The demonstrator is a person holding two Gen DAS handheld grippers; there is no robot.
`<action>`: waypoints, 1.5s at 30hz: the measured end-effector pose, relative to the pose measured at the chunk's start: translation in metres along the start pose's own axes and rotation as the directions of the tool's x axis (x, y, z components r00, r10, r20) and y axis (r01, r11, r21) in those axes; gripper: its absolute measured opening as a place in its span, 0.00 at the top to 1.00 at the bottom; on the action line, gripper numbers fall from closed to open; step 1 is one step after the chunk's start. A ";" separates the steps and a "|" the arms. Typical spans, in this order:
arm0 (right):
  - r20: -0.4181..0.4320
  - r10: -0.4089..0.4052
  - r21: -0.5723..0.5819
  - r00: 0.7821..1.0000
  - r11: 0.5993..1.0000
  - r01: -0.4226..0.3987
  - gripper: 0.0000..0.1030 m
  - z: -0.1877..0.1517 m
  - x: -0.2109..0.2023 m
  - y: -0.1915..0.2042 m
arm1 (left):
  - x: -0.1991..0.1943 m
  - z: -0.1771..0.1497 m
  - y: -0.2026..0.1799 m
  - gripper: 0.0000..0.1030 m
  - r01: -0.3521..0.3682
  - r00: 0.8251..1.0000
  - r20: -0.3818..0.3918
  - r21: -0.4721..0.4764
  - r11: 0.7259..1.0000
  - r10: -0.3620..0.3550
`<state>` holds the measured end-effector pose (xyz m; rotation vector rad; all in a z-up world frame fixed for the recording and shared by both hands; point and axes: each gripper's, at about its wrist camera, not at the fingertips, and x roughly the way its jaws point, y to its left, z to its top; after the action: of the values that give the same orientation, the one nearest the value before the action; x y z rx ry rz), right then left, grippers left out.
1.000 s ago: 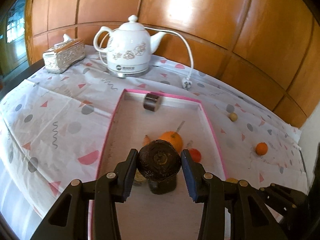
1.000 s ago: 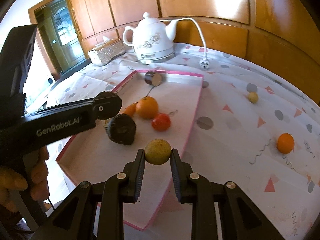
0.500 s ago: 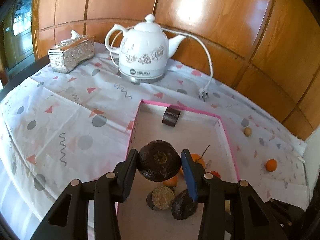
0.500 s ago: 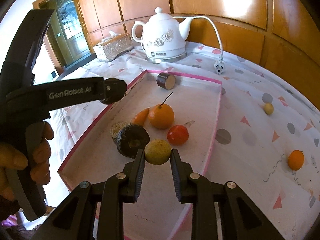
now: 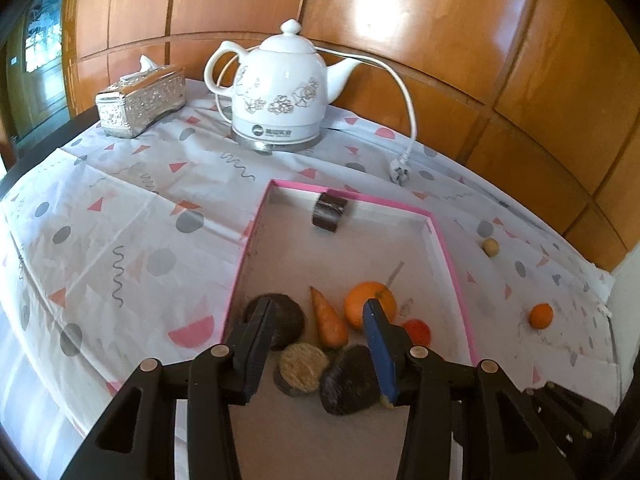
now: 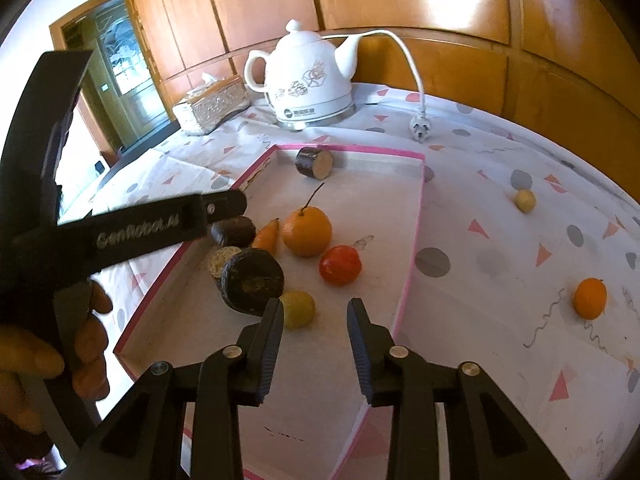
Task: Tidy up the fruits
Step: 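Release the taro and yellow potato into the tray by opening both tools, then withdraw both tools from the tray toward the orange and second potato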
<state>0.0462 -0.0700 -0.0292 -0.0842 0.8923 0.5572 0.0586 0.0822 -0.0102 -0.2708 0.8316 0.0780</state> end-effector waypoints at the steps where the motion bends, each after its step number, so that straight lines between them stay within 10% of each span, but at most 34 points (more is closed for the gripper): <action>1: 0.002 -0.004 0.005 1.000 1.000 0.004 0.68 -0.001 -0.001 -0.001 | -0.002 -0.002 -0.003 0.55 0.003 1.000 0.003 0.007 1.000 -0.003; 29: 0.063 -0.136 0.192 0.989 0.974 0.122 0.68 -0.012 -0.029 -0.066 | -0.011 -0.025 -0.077 0.55 0.089 0.996 -0.005 0.204 0.975 -0.089; 45: 0.056 -0.315 0.425 0.947 0.866 0.263 0.55 -0.033 -0.054 -0.168 | 0.005 -0.022 -0.117 0.55 0.142 0.990 -0.040 0.271 0.952 -0.136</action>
<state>0.0787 -0.2470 -0.0359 0.1986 0.8406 0.0812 0.0660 -0.0370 -0.0036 -0.0685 0.8307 -0.1719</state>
